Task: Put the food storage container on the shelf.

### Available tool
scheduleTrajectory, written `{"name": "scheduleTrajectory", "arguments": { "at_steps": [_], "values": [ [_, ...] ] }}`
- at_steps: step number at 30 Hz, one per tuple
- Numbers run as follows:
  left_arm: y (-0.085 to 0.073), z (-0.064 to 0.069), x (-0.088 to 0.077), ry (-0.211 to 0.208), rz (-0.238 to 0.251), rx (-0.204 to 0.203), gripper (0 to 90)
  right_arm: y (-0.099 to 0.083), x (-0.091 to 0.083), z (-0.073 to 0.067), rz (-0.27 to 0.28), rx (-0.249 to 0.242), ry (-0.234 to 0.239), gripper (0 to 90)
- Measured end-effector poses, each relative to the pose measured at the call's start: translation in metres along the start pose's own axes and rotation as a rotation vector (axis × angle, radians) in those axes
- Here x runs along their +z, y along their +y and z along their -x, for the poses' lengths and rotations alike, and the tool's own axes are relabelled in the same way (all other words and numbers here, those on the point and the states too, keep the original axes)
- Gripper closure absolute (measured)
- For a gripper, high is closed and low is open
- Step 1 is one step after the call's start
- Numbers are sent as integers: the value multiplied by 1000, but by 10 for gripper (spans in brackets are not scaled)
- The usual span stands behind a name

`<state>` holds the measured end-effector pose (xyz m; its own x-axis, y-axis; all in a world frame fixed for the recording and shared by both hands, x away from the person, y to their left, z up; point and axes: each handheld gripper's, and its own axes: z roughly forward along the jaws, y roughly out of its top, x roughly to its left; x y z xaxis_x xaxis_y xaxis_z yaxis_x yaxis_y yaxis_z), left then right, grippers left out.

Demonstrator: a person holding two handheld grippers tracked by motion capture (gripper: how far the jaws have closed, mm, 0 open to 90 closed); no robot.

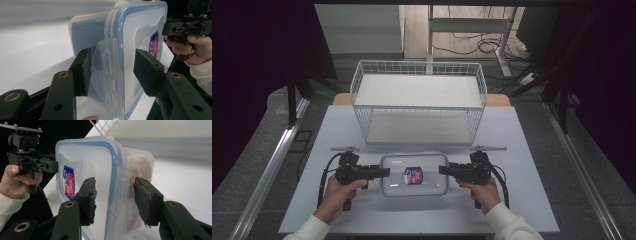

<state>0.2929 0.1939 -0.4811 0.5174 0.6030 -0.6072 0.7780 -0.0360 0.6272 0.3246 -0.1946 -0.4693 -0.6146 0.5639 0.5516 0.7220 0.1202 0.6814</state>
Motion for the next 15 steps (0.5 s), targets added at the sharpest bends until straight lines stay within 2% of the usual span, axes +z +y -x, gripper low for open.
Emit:
{"name": "scheduleTrajectory", "arguments": {
  "at_steps": [4,8,9,10,15],
  "values": [
    [17,-7,6,3,-6,23,495,10,3,8,3,-6,-9,527],
    [36,-17,17,7,15,53,495,28,7,23,18,-17,-18,528],
    [36,-17,17,7,15,53,495,28,7,23,18,-17,-18,528],
    [40,-19,19,5,16,56,495,35,9,28,24,-19,-19,528],
    [59,-31,27,1,26,67,495,48,14,38,35,-18,-26,528]
  ]
}}
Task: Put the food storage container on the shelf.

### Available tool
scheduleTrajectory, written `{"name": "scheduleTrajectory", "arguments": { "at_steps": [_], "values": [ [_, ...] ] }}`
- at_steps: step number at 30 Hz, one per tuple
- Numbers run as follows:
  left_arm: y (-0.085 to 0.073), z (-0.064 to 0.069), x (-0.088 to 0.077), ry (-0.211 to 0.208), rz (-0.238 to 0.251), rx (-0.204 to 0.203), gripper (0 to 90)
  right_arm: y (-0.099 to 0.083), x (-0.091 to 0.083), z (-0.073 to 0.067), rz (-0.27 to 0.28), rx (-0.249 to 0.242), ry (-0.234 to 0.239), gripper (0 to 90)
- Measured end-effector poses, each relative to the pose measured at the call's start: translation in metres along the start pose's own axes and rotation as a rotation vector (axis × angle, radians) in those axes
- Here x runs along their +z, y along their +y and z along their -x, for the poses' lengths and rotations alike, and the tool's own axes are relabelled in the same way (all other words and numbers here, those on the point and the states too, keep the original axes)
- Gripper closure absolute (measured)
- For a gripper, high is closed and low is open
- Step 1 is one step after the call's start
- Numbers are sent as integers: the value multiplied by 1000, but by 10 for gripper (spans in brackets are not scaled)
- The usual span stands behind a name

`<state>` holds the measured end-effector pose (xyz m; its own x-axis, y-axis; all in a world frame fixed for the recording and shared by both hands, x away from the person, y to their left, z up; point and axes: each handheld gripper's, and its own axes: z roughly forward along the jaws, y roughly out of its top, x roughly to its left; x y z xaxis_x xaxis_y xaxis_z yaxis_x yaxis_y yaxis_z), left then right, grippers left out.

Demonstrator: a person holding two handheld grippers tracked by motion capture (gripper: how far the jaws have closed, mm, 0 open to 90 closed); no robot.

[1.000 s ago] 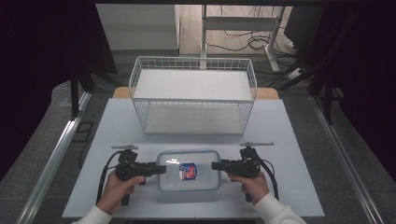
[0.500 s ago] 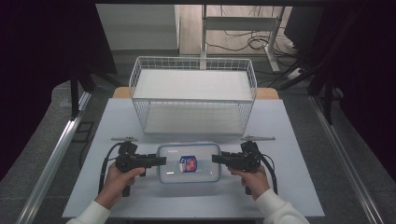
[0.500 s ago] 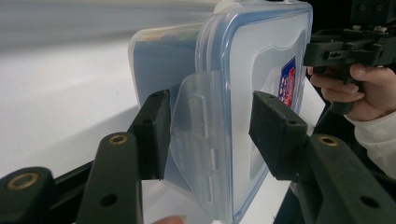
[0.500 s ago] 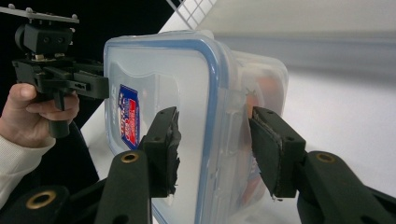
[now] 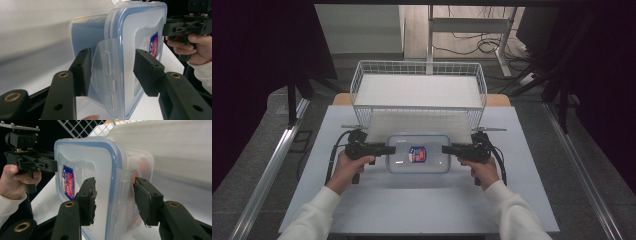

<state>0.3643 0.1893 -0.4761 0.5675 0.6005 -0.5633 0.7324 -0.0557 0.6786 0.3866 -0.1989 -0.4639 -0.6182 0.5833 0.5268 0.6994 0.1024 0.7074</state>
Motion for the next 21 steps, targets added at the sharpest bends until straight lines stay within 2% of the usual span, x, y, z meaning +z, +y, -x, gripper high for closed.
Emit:
{"name": "scheduleTrajectory", "arguments": {
  "at_steps": [1,4,7,14,15,17,21],
  "values": [
    [5,-6,3,-7,7,2,495,6,3,4,11,-5,-6,529],
    [10,-12,6,-7,10,4,495,13,8,9,18,-2,-14,528],
    [16,-25,10,-11,21,-2,495,19,15,15,25,0,-19,528],
    [21,-34,17,1,9,6,495,20,26,24,22,11,-37,537],
    [21,-34,19,1,1,6,497,21,26,24,44,15,-57,563],
    [21,-35,20,1,-2,6,498,22,26,26,47,15,-61,565],
    [20,-40,22,-5,8,-23,496,22,28,28,60,16,-63,567]
  ]
}}
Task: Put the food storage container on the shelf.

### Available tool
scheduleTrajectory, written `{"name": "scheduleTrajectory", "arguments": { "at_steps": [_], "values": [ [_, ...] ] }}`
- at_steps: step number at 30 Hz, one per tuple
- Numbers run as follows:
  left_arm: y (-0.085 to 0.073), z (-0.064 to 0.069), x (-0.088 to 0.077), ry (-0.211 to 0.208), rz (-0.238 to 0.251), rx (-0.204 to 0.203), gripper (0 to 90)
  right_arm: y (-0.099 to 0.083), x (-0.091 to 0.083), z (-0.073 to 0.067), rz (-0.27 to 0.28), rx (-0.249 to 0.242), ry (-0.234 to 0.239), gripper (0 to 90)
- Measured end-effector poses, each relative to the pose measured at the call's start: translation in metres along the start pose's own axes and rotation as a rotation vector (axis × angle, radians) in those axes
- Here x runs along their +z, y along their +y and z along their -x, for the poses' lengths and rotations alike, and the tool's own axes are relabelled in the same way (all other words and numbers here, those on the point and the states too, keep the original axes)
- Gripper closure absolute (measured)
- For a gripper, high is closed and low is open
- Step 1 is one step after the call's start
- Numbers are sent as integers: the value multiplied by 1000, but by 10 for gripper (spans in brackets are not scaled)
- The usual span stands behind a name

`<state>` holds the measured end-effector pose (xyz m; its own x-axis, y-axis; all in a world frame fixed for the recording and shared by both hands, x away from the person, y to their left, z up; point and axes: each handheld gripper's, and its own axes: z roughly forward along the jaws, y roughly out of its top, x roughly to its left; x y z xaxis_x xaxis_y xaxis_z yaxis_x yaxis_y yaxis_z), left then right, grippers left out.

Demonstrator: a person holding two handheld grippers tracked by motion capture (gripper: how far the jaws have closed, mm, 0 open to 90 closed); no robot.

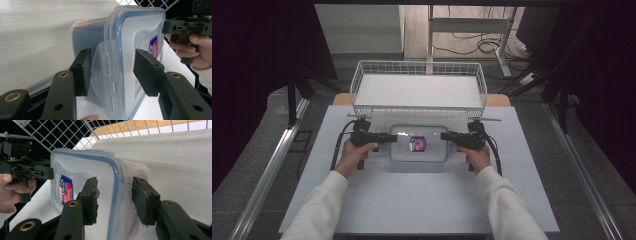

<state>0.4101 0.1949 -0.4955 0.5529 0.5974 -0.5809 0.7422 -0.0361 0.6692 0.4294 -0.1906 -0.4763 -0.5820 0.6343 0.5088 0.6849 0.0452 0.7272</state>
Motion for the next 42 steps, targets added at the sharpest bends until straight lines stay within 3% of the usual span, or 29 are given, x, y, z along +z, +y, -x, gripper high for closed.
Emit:
{"name": "scheduleTrajectory", "arguments": {
  "at_steps": [2,3,4,11,12,13,14,19,20,22,23,27,29,30,33,37,39,40,41,42],
  "values": [
    [-1,-10,3,-17,21,-59,494,0,3,2,6,25,-4,571],
    [-1,-10,3,-17,21,-59,493,0,3,2,6,25,-4,571],
    [0,-11,6,-9,39,-83,492,0,4,3,8,56,-16,563],
    [-1,-11,11,33,73,-92,480,-3,10,6,22,97,-47,539],
    [-1,-10,13,55,77,-98,471,-4,11,7,32,114,-59,528],
    [-1,-10,13,55,77,-98,463,-4,11,7,32,114,-59,528],
    [-2,-9,14,63,79,-100,458,-5,13,6,27,107,-90,503],
    [-4,-7,13,98,93,-99,394,-6,13,1,36,92,-111,415],
    [-5,-1,11,100,118,-109,369,-7,7,-5,61,78,-144,407],
    [-7,1,8,119,118,-99,336,-8,3,-9,78,50,-160,399],
    [-8,3,4,136,112,-85,336,-9,-1,-14,82,12,-176,396],
    [-17,19,-14,171,93,-1,322,-16,-18,-35,58,-163,-199,410],
    [-25,30,-21,183,75,48,311,-27,-28,-49,10,-260,-189,451],
    [-29,35,-24,195,63,84,311,-27,-28,-49,10,-260,-189,451],
    [-43,51,-30,221,39,147,297,-41,-36,-61,-24,-351,-200,542],
    [-66,68,-38,211,17,186,282,-59,-36,-76,-87,-386,-134,753],
    [-70,70,-39,209,13,190,282,-60,-34,-79,-102,-385,-118,790],
    [-73,72,-40,209,7,194,282,-63,-25,-86,-133,-390,-92,856],
    [-77,73,-41,210,4,197,282,-63,-25,-86,-133,-390,-92,856],
    [-84,77,-42,215,-9,208,283,-67,-13,-93,-169,-426,-82,886]
  ]
}}
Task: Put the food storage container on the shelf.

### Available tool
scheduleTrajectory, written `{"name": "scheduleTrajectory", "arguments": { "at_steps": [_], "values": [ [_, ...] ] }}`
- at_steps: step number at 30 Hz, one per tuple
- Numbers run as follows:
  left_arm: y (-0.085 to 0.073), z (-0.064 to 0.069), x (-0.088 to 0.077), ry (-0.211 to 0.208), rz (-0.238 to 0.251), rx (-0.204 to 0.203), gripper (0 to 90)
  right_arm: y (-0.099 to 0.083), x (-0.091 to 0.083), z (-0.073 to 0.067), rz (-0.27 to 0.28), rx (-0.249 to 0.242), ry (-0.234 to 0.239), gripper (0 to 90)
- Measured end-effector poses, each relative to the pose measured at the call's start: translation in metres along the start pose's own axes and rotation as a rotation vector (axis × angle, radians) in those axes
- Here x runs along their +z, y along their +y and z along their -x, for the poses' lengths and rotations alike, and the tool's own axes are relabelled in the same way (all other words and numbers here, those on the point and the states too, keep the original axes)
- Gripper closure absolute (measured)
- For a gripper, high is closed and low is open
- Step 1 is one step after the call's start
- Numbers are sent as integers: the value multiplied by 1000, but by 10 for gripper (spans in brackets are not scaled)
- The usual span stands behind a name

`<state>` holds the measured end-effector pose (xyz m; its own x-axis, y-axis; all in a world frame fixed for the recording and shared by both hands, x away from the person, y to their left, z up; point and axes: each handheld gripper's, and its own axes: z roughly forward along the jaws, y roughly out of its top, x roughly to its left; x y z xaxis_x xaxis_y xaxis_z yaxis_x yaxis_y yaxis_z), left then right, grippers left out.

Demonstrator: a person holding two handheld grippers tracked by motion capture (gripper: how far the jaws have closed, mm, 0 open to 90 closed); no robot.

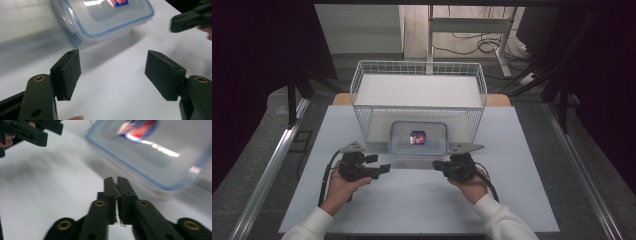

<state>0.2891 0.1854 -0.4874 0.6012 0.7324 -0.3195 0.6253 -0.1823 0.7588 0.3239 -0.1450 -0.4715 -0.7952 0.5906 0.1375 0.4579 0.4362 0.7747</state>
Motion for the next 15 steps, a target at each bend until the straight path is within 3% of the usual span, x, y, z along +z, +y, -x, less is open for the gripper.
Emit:
{"name": "scheduleTrajectory", "arguments": {
  "at_steps": [1,6,13,15],
  "values": [
    [0,0,0,0,0,0,284,0,0,0,0,0,0,886],
    [-15,13,-5,25,-37,59,281,2,34,-18,-89,-130,-38,889],
    [-23,21,-10,46,-49,89,280,6,65,-14,-145,-122,-82,890],
    [-24,21,-11,26,-47,79,279,5,73,-11,-162,-106,-73,890]
  ]
}}
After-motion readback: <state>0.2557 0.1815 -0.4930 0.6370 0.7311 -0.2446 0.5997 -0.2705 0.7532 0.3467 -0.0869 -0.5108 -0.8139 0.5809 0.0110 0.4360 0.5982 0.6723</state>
